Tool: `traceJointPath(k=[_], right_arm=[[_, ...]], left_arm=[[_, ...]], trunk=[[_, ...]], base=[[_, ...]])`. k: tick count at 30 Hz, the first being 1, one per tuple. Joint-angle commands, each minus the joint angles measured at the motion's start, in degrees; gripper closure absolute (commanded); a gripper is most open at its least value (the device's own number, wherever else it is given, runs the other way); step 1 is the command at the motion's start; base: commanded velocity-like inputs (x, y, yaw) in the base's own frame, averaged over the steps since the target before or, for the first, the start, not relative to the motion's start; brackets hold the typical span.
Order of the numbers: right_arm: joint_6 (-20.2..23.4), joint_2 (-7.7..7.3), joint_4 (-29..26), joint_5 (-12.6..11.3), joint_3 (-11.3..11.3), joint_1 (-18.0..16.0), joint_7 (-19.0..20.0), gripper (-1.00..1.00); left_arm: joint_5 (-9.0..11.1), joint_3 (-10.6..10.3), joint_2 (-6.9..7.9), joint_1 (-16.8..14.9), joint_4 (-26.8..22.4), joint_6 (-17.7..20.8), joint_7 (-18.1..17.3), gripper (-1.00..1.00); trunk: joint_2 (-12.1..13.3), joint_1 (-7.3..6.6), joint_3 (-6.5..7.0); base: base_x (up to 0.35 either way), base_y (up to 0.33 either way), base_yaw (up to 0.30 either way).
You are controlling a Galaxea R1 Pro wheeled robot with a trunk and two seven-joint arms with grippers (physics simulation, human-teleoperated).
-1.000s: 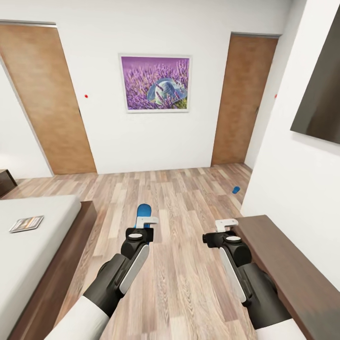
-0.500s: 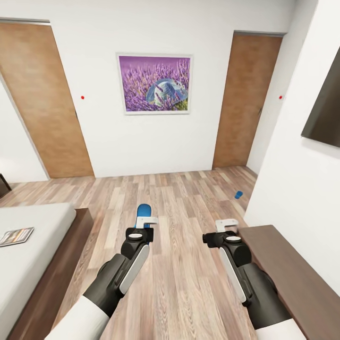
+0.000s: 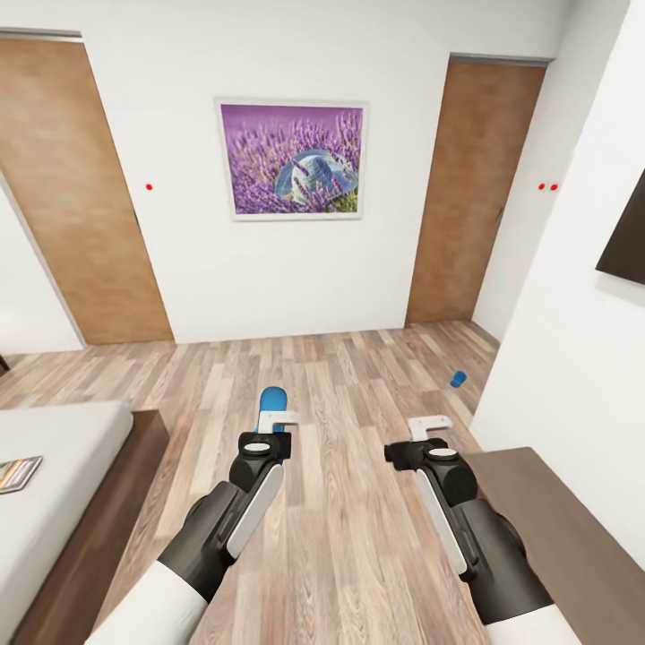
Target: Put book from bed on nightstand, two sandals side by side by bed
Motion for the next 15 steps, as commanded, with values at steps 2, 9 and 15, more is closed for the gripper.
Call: traceJointPath(k=[2,9,15], right_arm=[[0.24,-0.01,-0.05,-0.40,0.06,-0.06,-0.44,-1.00],[0.25,-0.01,-0.05,-0.40,0.06,-0.06,-0.44,-1.00],[0.19,-0.02,-0.01,-0.44,0.05,-0.06,-0.49,-1.00]], left_arm=[[0.49,-0.19,0.02,-0.07,-0.06,0.11,0.59,1.00],[0.67,-1.17,0.12,-0.07,-0.06,0.11,0.53,1.00],[0.86,-1.21,0.24,-0.07,-0.06,0.11,0.43,1.00]], trunk=[[-0.09,0.06,-0.10],[-0.09,0.06,-0.10],[-0.09,0.06,-0.10]], base=[[0.335,0.000,0.000],[0.335,0.013,0.000],[0.335,0.038,0.000]])
